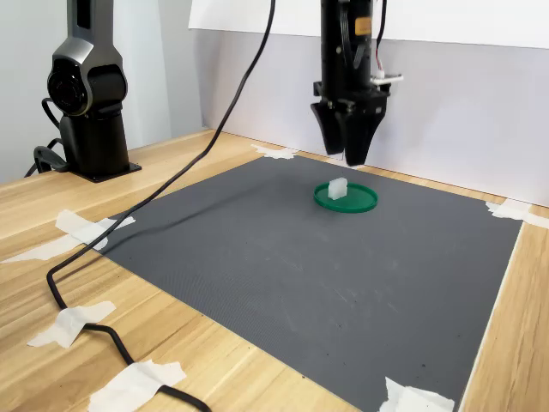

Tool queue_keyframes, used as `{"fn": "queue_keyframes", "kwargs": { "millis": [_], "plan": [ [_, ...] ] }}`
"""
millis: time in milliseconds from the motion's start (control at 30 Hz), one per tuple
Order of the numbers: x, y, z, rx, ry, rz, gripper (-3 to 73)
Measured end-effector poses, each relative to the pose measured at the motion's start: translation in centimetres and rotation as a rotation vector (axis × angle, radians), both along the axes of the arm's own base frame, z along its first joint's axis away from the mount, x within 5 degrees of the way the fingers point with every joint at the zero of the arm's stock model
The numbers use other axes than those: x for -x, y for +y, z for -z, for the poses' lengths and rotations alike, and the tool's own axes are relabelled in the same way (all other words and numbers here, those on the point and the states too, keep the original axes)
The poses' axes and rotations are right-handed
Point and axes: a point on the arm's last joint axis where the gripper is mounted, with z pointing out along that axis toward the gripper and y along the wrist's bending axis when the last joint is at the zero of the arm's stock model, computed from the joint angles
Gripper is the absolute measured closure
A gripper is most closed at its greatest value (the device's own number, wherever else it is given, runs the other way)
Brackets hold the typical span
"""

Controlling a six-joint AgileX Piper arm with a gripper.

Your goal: Grasp a white terminal and put it on the green lid.

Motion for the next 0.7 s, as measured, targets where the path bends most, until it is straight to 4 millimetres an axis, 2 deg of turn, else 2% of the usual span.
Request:
{"fn": "queue_keyframes", "kwargs": {
  "millis": [133,233,433,533,700],
  "plan": [
    [1.7,-0.7,-4.5,-0.080,-0.124,0.045,21.4],
    [3.2,-1.6,-7.5,-0.141,-0.200,0.091,32.4],
    [6.0,-4.9,-12.3,-0.274,-0.319,0.223,64.4],
    [7.5,-6.6,-14.4,-0.304,-0.391,0.267,69.5],
    [10.3,-8.8,-17.2,-0.391,-0.498,0.366,70.8]
  ]
}}
